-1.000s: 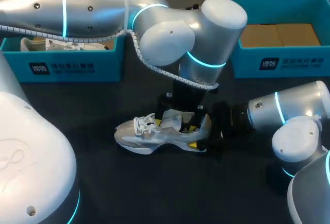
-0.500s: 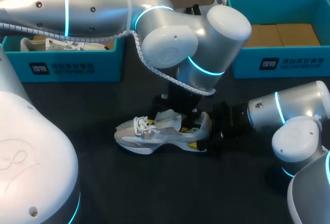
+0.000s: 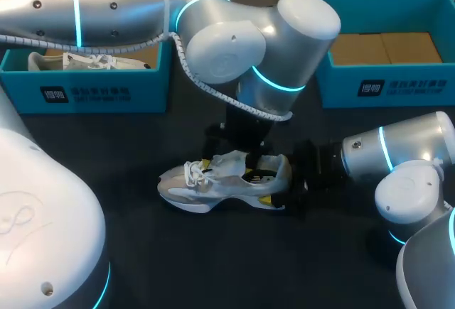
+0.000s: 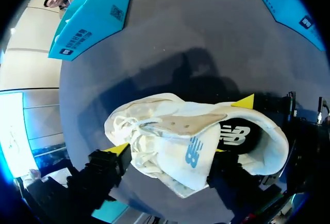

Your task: Take the shoe out of the shoebox, open the shoe tongue, remove and reinsert the insole, then place the shoe into the shoebox

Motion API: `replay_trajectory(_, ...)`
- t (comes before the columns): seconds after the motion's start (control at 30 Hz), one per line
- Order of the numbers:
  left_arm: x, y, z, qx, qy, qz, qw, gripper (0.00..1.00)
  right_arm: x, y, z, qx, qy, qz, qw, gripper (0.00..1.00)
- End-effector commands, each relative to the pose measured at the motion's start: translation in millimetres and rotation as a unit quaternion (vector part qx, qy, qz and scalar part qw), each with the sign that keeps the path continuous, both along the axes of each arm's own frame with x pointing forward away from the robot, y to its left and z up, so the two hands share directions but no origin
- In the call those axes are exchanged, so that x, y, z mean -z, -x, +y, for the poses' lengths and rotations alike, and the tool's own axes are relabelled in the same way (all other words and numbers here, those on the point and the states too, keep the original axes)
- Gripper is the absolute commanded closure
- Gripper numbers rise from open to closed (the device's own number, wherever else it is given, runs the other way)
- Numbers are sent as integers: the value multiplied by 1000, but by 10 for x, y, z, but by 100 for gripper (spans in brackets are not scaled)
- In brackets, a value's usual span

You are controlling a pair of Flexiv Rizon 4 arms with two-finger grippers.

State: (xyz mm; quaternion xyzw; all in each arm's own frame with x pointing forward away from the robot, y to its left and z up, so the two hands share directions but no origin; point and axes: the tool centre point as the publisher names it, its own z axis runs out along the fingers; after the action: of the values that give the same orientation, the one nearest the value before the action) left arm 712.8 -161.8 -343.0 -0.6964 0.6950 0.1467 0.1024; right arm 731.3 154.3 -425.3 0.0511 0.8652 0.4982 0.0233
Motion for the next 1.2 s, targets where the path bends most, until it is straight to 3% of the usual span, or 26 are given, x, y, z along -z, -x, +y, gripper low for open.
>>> replay_trajectory(0.03, -41, 6, 72, 3, 10, 3, 1000, 74, 55, -4, 54, 1, 2, 1, 1000, 100)
replay_trajectory(0.1, -45, 10, 74, 5, 16, 9, 1000, 97, 55, -4, 54, 1, 2, 1, 1000, 100)
replay_trajectory(0.13, -48, 8, 77, 5, 20, 15, 1000, 100, 55, -4, 54, 1, 2, 1, 1000, 100)
replay_trajectory(0.57, -185, 98, 242, 4, 49, 21, 999, 100, 55, -4, 54, 1, 2, 1, 1000, 100)
replay_trajectory(0.9, -131, 214, 404, -12, 68, 32, 997, 100, 55, -4, 54, 1, 2, 1, 1000, 100)
replay_trajectory(1.2, -127, 201, 541, -28, 83, 11, 996, 100, 55, -4, 54, 1, 2, 1, 1000, 100)
